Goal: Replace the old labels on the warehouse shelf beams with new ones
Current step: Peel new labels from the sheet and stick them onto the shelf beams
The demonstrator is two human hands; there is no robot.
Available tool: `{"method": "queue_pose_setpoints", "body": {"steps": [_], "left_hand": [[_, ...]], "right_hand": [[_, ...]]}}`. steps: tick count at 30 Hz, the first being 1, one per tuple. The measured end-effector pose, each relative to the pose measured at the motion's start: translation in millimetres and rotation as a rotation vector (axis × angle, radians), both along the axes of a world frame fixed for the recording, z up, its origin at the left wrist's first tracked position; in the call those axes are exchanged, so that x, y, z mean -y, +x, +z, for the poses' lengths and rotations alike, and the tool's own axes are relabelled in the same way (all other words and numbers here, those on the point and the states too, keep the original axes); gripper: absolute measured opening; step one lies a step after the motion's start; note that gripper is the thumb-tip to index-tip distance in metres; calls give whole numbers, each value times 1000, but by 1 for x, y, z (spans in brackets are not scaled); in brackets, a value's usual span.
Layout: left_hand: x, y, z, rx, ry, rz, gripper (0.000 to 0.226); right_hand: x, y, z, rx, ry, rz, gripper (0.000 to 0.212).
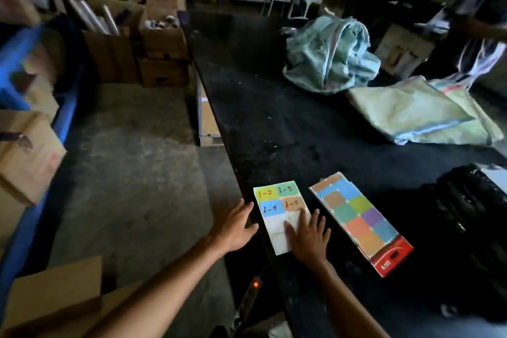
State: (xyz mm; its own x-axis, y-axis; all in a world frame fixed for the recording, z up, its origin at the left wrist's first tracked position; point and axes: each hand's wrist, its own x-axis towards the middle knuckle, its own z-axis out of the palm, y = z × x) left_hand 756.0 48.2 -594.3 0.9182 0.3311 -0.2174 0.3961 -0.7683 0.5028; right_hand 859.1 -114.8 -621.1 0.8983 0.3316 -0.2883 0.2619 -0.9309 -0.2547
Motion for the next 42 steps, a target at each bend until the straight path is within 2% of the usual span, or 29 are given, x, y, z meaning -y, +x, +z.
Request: {"method": "queue_pose_setpoints", "body": {"steps": [5,9,13,15,18,23,25,28,32,34,37,42], "left_hand": [[22,23,-19,-38,-377,384,70],[23,31,-29,113,-567,576,29],[15,30,-31,121,-494,755,24],[7,26,-25,192,-527,798,17],[-12,11,-4,338,-529,750,14],[-61,-51,48,471,-491,684,24],[-79,-96,71,529,-448,768,25],[-95,-140,100,609,-457,861,12],[-102,-228,144,852,-466,1047,18],[-99,-256,159,905,-465,1086,22],[-89,-313,181,991,-369,1165,22],[-64,-419,221,1093,-189,1253,17]], "right_hand": [[-10,-10,-4,69,7,71,69],[-23,-18,-2,81,40,141,65],[-32,-23,3,67,101,179,56],[-38,-20,9,57,201,178,52],[-62,-13,21,4,469,130,46],[-138,-23,56,-340,911,52,48],[-175,-45,74,-500,1029,156,37],[-213,-73,91,-558,1113,271,22],[-255,-161,131,-706,1168,517,22],[-264,-194,147,-745,1189,609,24],[-268,-254,177,-711,1223,784,30],[-255,-362,236,-250,1353,1115,37]]}}
